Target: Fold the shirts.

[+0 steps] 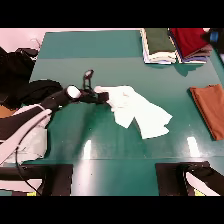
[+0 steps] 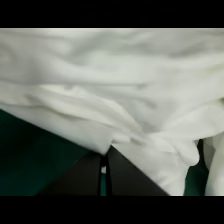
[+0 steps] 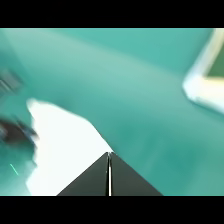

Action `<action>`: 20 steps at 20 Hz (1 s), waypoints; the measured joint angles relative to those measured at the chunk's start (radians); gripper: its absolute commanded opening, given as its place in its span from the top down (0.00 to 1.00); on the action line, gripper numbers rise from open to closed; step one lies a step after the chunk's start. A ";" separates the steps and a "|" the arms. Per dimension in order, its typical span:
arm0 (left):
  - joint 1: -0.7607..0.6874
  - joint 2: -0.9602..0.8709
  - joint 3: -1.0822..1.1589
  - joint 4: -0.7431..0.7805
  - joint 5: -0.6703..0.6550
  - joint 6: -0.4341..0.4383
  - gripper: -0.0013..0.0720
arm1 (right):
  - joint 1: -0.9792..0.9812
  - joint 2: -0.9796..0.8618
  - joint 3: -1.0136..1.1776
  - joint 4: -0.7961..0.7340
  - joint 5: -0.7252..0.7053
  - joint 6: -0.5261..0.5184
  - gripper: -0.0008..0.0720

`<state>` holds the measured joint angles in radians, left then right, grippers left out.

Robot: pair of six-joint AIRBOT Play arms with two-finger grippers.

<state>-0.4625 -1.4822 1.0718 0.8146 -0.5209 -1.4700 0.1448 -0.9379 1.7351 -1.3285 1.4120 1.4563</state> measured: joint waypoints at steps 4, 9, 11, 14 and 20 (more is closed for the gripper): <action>0.126 0.107 0.000 0.170 -0.083 0.009 0.95 | -0.051 0.107 -0.305 -0.109 0.042 0.051 0.96; 0.219 0.167 0.000 0.312 -0.198 0.013 0.95 | -0.238 0.146 -0.764 0.038 -0.072 0.031 0.31; 0.230 0.174 0.000 0.338 -0.227 0.013 0.95 | -0.308 0.103 -0.888 0.153 -0.131 -0.011 0.31; 0.240 0.179 0.000 0.362 -0.251 0.013 0.95 | -0.359 -0.003 -1.007 0.309 -0.234 -0.076 0.32; 0.244 0.181 0.000 0.375 -0.276 0.013 0.95 | -0.243 -0.266 -1.001 0.461 -0.407 -0.129 0.34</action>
<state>-0.2184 -1.3014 1.0714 1.1896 -0.7971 -1.4574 -0.0986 -1.2037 0.7345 -0.8673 1.0054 1.3273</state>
